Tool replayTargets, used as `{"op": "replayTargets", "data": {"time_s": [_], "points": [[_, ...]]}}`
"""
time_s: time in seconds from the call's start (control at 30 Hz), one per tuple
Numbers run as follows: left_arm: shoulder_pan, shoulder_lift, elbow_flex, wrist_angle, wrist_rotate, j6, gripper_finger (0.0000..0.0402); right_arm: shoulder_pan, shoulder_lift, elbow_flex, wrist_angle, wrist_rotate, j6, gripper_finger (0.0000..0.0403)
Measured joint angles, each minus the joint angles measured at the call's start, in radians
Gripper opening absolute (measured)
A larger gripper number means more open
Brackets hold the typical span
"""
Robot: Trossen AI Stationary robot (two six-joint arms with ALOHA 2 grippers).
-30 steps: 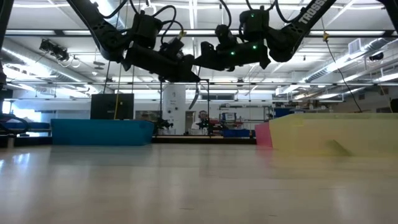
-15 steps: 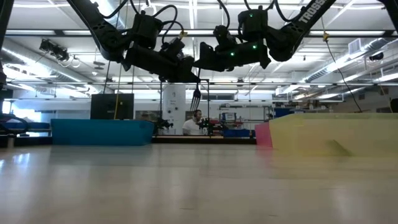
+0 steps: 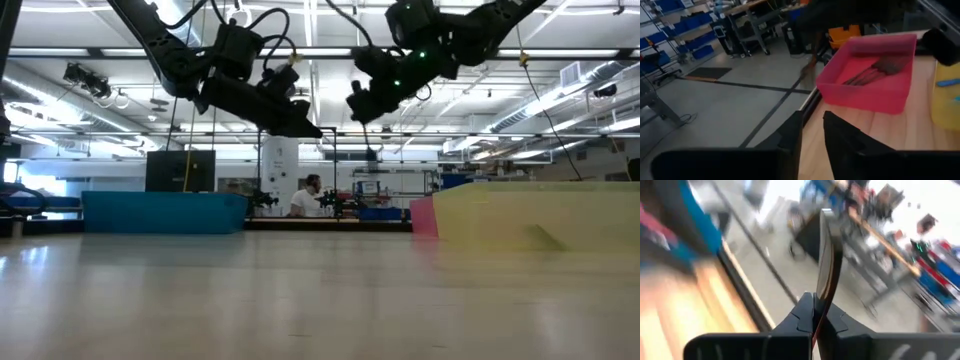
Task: Sort silverware by color (type)
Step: Put the black fork into the red bin
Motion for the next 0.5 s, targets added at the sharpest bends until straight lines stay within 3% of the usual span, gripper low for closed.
{"op": "replayTargets", "data": {"time_s": [0.1, 0.23, 0.5], "points": [[0.000, -0.004, 0.000, -0.025, 0.000, 0.003, 0.0095, -0.014, -0.039, 0.000, -0.206, 0.090, 0.019, 0.0008], [0.000, -0.009, 0.000, -0.036, 0.000, 0.008, 0.0097, -0.051, -0.056, 0.000, -0.451, 0.106, 0.145, 0.0008], [-0.003, -0.010, 0.000, -0.044, -0.001, 0.098, 0.0098, -0.121, -0.056, 0.000, -0.740, 0.186, 0.340, 0.0008]]}}
